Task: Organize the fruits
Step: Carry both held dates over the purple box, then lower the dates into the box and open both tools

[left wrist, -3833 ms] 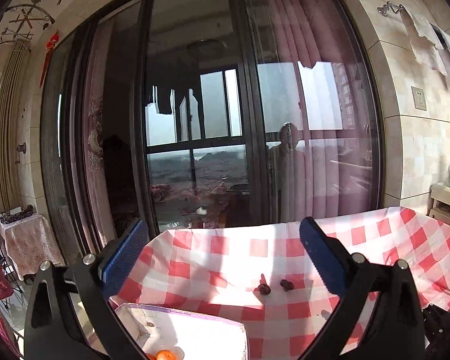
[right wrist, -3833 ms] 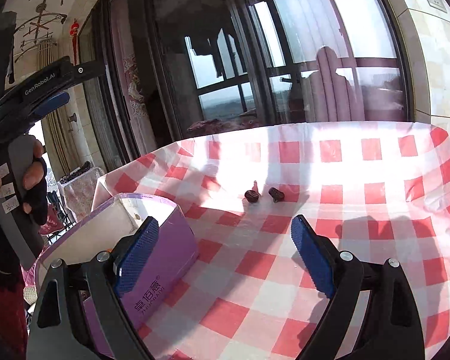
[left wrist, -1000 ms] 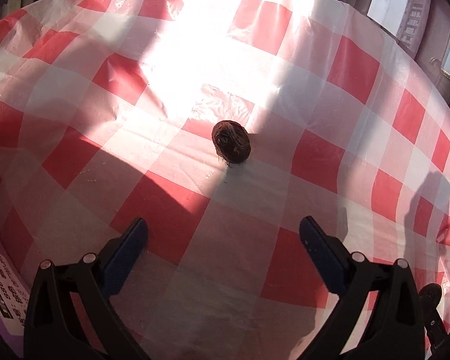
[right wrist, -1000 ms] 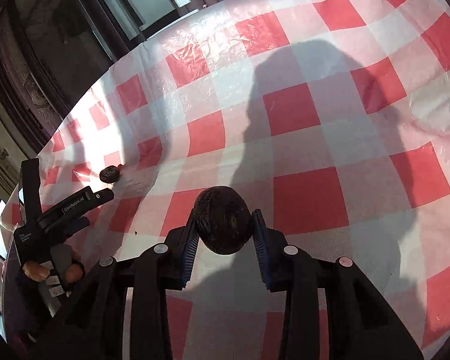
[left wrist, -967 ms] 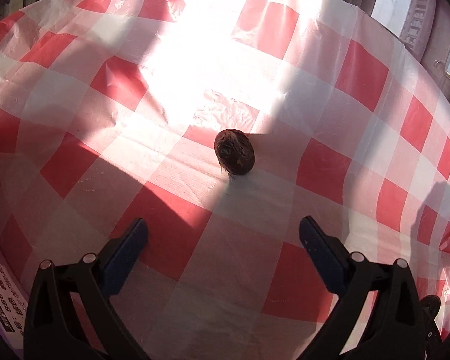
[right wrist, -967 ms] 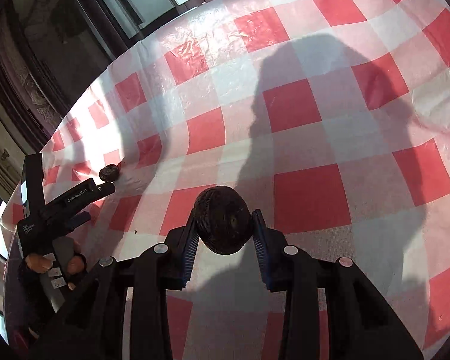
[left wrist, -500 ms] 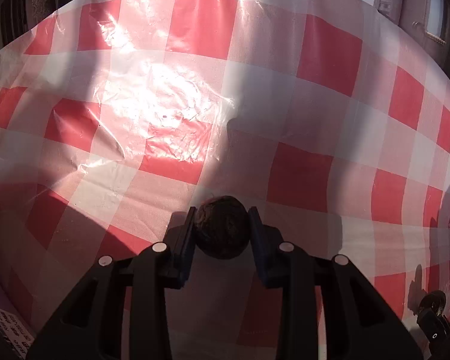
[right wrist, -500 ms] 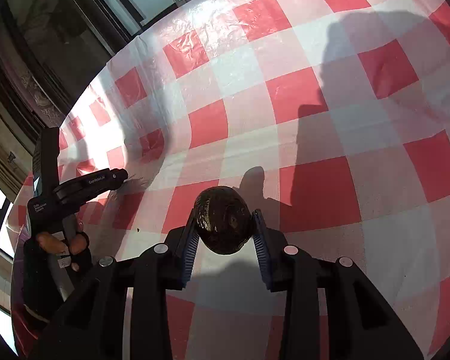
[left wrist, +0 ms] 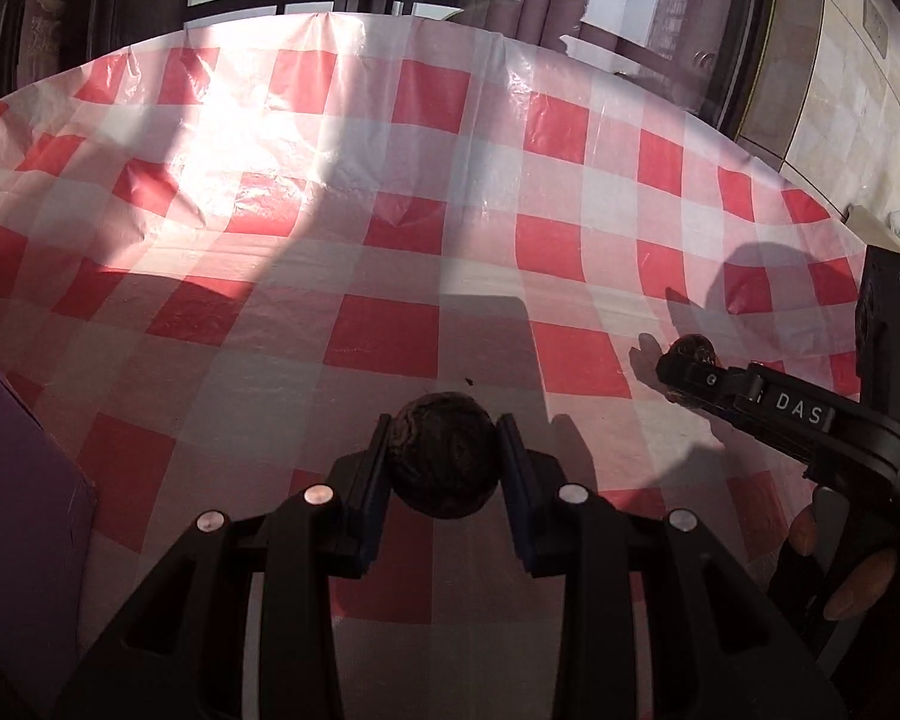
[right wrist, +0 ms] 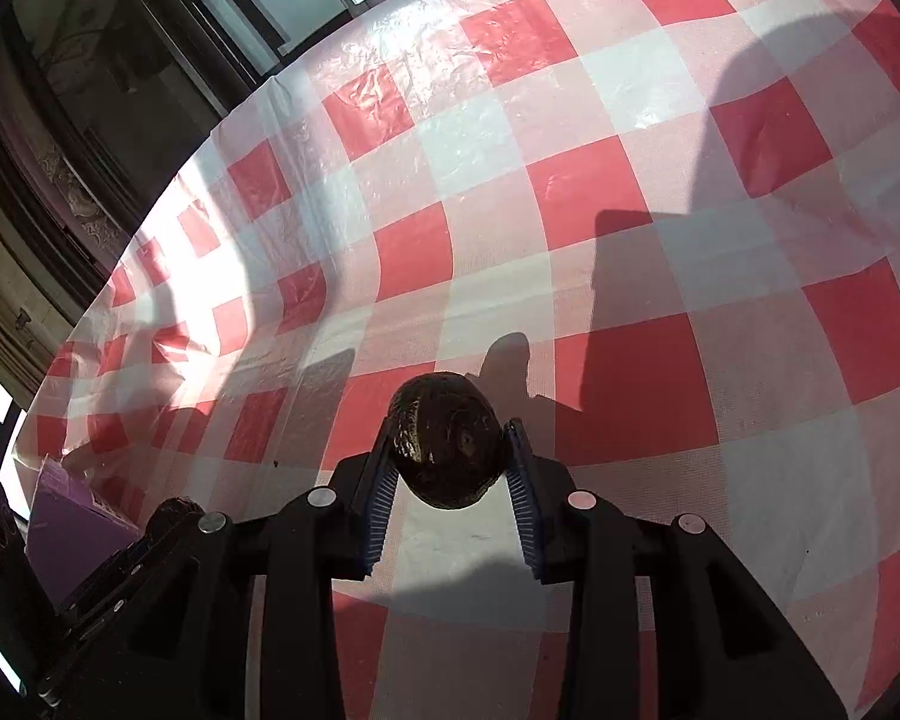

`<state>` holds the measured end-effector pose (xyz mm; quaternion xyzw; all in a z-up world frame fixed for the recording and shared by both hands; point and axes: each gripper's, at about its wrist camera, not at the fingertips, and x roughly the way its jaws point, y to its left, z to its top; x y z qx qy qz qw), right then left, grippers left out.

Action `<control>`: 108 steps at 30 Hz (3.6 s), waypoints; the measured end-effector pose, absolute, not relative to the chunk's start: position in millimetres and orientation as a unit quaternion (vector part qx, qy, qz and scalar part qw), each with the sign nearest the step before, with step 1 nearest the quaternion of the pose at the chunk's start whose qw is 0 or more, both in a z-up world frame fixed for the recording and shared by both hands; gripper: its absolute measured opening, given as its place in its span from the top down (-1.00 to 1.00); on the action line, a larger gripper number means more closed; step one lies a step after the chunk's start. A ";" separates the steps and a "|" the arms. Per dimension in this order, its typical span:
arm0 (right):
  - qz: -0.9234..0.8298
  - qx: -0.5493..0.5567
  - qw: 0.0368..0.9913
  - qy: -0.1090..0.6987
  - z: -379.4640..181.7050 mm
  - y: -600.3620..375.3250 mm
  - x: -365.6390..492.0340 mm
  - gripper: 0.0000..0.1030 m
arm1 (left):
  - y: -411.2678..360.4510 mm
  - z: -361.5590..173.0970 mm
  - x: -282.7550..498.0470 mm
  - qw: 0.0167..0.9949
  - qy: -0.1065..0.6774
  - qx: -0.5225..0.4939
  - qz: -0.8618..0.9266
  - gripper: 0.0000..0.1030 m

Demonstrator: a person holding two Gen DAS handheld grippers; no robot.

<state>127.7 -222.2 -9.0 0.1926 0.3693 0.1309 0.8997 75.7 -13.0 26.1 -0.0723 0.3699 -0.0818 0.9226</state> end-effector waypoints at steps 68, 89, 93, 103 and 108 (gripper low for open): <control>0.393 0.023 0.869 0.300 111.6 56.1 -80.8 0.32 | 235.2 191.6 -72.7 0.954 0.290 -0.008 0.080 0.34; 0.313 -0.327 0.756 0.472 36.9 199.6 -1.3 0.32 | 297.1 61.3 82.6 0.834 0.549 -0.028 0.055 0.34; 0.316 -0.351 0.739 0.481 28.5 202.7 1.3 0.32 | 293.0 55.5 86.1 0.831 0.552 -0.003 0.060 0.33; 0.324 -0.364 0.721 0.493 21.7 207.3 7.8 0.29 | 294.7 48.1 86.3 0.827 0.558 -0.006 0.058 0.33; 0.329 -0.346 0.751 0.457 33.0 201.8 -2.1 -0.21 | 295.1 56.9 76.7 0.838 0.544 -0.026 0.044 0.08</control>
